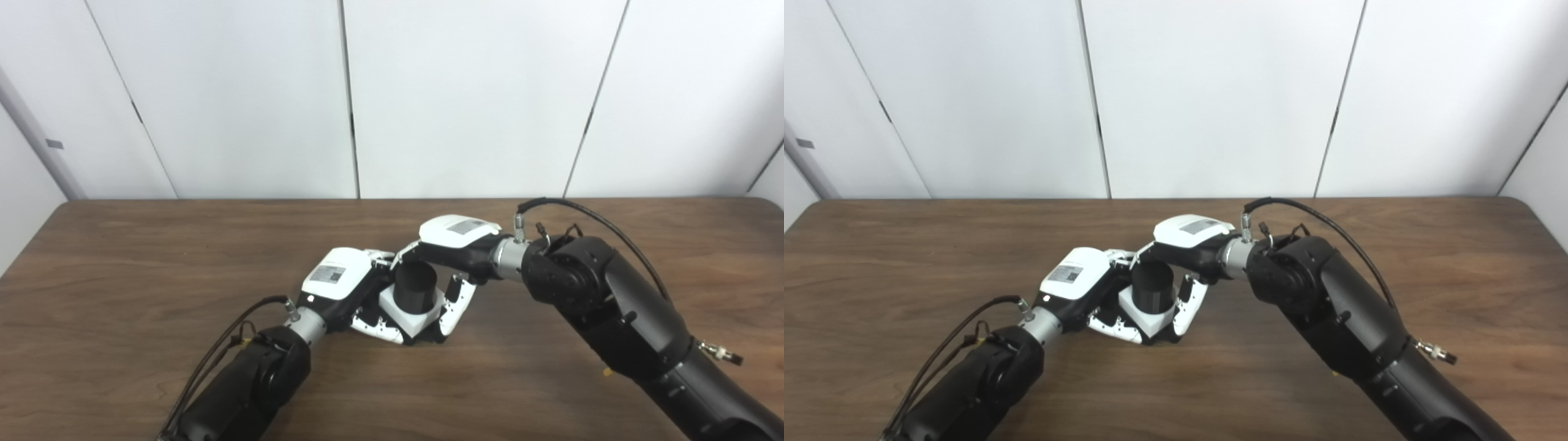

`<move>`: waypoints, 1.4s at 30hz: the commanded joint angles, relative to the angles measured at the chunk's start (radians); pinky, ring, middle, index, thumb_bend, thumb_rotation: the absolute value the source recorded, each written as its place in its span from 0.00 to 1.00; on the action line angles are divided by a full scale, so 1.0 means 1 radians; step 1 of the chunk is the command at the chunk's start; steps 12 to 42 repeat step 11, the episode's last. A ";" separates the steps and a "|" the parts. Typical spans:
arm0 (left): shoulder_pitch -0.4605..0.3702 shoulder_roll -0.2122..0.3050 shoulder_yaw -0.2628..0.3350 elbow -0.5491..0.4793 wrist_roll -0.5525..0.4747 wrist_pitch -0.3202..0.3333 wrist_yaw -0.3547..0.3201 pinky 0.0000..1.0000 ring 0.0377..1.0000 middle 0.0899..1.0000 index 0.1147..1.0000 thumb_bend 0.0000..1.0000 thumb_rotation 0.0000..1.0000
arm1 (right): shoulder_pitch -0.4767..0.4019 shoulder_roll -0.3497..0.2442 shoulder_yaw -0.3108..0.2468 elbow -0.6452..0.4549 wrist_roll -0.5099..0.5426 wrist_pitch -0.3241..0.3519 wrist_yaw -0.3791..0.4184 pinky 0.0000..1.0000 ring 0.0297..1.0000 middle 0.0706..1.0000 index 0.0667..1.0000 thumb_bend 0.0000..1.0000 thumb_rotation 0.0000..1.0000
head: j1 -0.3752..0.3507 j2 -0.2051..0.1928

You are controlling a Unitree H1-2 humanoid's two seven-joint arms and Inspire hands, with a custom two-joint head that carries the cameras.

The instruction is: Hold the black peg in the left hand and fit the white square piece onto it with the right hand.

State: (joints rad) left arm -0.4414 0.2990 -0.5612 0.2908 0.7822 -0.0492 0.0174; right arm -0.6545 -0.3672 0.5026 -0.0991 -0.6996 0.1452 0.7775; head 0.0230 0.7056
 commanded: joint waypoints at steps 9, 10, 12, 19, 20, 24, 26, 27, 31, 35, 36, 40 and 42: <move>0.037 0.000 -0.032 0.046 0.016 0.035 -0.110 0.69 0.83 0.83 0.43 0.52 0.08 | -0.019 -0.025 -0.072 -0.018 0.017 -0.024 -0.072 0.81 0.83 0.81 0.72 0.86 0.21 | -0.003 -0.003; 0.037 0.000 -0.031 0.049 0.014 0.032 -0.107 0.69 0.83 0.82 0.42 0.52 0.08 | -0.017 -0.026 -0.086 -0.017 0.018 -0.025 -0.087 0.80 0.83 0.81 0.73 0.85 0.20 | -0.003 -0.003; 0.037 -0.001 -0.030 0.052 0.013 0.031 -0.106 0.69 0.83 0.82 0.42 0.52 0.07 | -0.015 -0.027 -0.099 -0.015 0.016 -0.025 -0.102 0.80 0.83 0.81 0.73 0.84 0.19 | -0.003 -0.003; 0.037 -0.001 -0.030 0.052 0.013 0.031 -0.106 0.69 0.83 0.82 0.42 0.52 0.07 | -0.015 -0.027 -0.099 -0.015 0.016 -0.025 -0.102 0.80 0.83 0.81 0.73 0.84 0.19 | -0.003 -0.003; 0.037 -0.001 -0.030 0.052 0.013 0.031 -0.106 0.69 0.83 0.82 0.42 0.52 0.07 | -0.015 -0.027 -0.099 -0.015 0.016 -0.025 -0.102 0.80 0.83 0.81 0.73 0.84 0.19 | -0.003 -0.003; 0.037 -0.001 -0.030 0.052 0.013 0.031 -0.106 0.69 0.83 0.82 0.42 0.52 0.07 | -0.015 -0.027 -0.099 -0.015 0.016 -0.025 -0.102 0.80 0.83 0.81 0.73 0.84 0.19 | -0.003 -0.003; 0.037 -0.001 -0.030 0.052 0.013 0.031 -0.106 0.69 0.83 0.82 0.42 0.52 0.07 | -0.015 -0.027 -0.099 -0.015 0.016 -0.025 -0.102 0.80 0.83 0.81 0.73 0.84 0.19 | -0.003 -0.003; 0.037 -0.001 -0.030 0.052 0.013 0.031 -0.106 0.69 0.83 0.82 0.42 0.52 0.07 | -0.015 -0.027 -0.099 -0.015 0.016 -0.025 -0.102 0.80 0.83 0.81 0.73 0.84 0.19 | -0.003 -0.003; 0.037 -0.001 -0.030 0.052 0.013 0.031 -0.106 0.69 0.83 0.82 0.42 0.52 0.07 | -0.015 -0.027 -0.099 -0.015 0.016 -0.025 -0.102 0.80 0.83 0.81 0.73 0.84 0.19 | -0.003 -0.003; 0.037 -0.001 -0.030 0.052 0.013 0.031 -0.106 0.69 0.83 0.82 0.42 0.52 0.07 | -0.015 -0.027 -0.099 -0.015 0.016 -0.025 -0.102 0.80 0.83 0.81 0.73 0.84 0.19 | -0.003 -0.003; 0.037 -0.001 -0.030 0.052 0.013 0.031 -0.106 0.69 0.83 0.82 0.42 0.52 0.07 | -0.015 -0.027 -0.099 -0.015 0.016 -0.025 -0.102 0.80 0.83 0.81 0.73 0.84 0.19 | -0.003 -0.003; 0.037 -0.001 -0.030 0.052 0.013 0.031 -0.106 0.69 0.83 0.82 0.42 0.52 0.07 | -0.015 -0.027 -0.099 -0.015 0.016 -0.025 -0.102 0.80 0.83 0.81 0.73 0.84 0.19 | -0.003 -0.003; 0.037 -0.001 -0.030 0.052 0.013 0.031 -0.106 0.69 0.83 0.82 0.42 0.52 0.07 | -0.015 -0.027 -0.099 -0.015 0.016 -0.025 -0.102 0.80 0.83 0.81 0.73 0.84 0.19 | -0.003 -0.003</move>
